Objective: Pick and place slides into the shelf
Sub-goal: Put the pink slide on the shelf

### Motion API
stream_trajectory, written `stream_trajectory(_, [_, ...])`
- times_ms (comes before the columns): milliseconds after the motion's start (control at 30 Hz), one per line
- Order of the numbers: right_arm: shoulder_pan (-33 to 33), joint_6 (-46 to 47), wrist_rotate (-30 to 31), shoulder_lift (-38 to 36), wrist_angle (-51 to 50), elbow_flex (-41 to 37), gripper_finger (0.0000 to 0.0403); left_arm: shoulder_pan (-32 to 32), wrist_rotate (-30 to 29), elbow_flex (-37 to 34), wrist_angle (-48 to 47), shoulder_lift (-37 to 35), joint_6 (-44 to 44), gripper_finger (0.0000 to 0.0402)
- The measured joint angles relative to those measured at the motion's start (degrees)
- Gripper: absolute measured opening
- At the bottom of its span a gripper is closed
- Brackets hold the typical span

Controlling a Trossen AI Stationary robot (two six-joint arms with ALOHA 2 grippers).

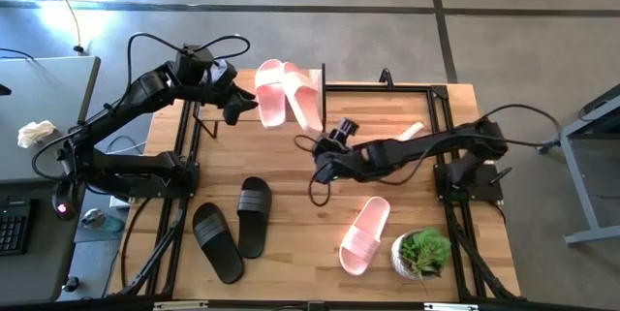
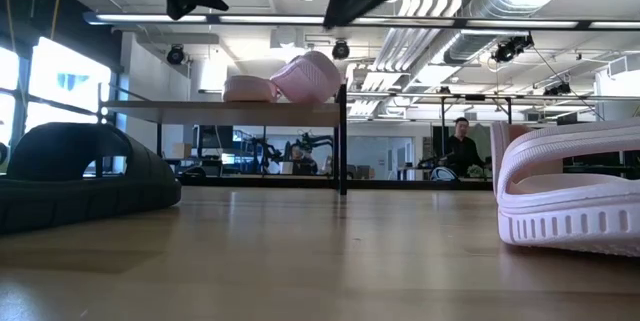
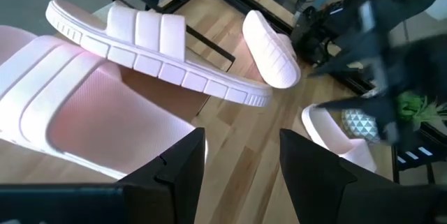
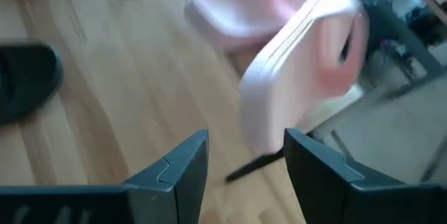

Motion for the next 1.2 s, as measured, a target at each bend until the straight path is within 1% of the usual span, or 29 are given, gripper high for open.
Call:
stream_trajectory(67, [0.12,-4.02,0.38,-2.96,2.15,0.0,0.0177,-0.01,-0.01,0.0,-0.48,-0.02,-0.03,0.0168])
stream_trajectory(167, [-0.69,-12.72,1.48,-7.1,6.65,0.0,0.0177,0.0,-0.04,0.0,-0.76,-0.02,-0.02,0.0168])
stream_trajectory(233, [-2.52,-18.54,1.55,-8.94,9.81,0.04,0.0177,0.0,-0.07,-0.01,-0.81,-0.02,-0.02,0.0168])
stream_trajectory(267, [-3.79,-21.32,0.56,-9.48,10.92,0.04,0.0177,0.0,-0.1,-0.02,-0.81,-0.02,-0.04,0.0168])
stream_trajectory(300, [-5.27,-23.55,-1.25,-9.64,11.88,0.04,0.0177,0.0,-0.12,0.0,-0.83,-0.02,-0.02,0.0168])
stream_trajectory(367, [-8.68,-26.28,-6.9,-9.39,12.7,0.04,0.0177,0.0,-0.13,0.0,-0.85,-0.02,-0.07,0.0168])
stream_trajectory(433, [-12.47,-27.52,-12.64,-8.38,12.7,-0.11,0.0177,0.0,-0.1,0.0,-0.83,-0.02,-0.11,0.0168])
stream_trajectory(500, [-16.2,-28.2,-16.76,-7.01,12.3,-0.2,0.0177,-0.02,-0.13,0.0,-0.81,-0.02,-0.26,0.0168])
stream_trajectory(633, [-21.8,-33.11,-20.68,-4.66,14.53,-0.26,0.0177,0.0,-0.13,0.0,-0.65,-0.02,-0.66,0.0168])
stream_trajectory(700, [-23.67,-35.19,-21.31,-3.32,15.92,-0.24,0.0177,0.0,-0.13,-0.01,-0.59,-0.02,-0.68,0.0168])
stream_trajectory(767, [-25.25,-36.06,-23.01,-1.97,16.49,-0.24,0.0177,-0.02,-0.25,0.0,-0.59,-0.02,-0.68,0.0168])
stream_trajectory(867, [-26.72,-36.25,-27.4,-0.38,17.61,-0.26,0.0177,0.0,-0.59,0.0,-0.56,0.04,-0.68,0.0168])
stream_trajectory(1067, [-26.95,-38.66,-27.36,3.14,22.26,-0.26,0.0177,-0.02,-1.16,0.0,-0.54,0.07,-0.7,0.0168])
stream_trajectory(1133, [-26.97,-39.32,-26.48,3.96,23.49,-0.24,0.0177,0.0,-1.34,0.0,-0.52,0.07,-0.7,0.0168])
stream_trajectory(1200, [-27.0,-39.44,-23.93,5.16,24.23,-0.24,0.0177,0.0,-1.43,0.0,-0.54,0.07,-0.7,0.0168])
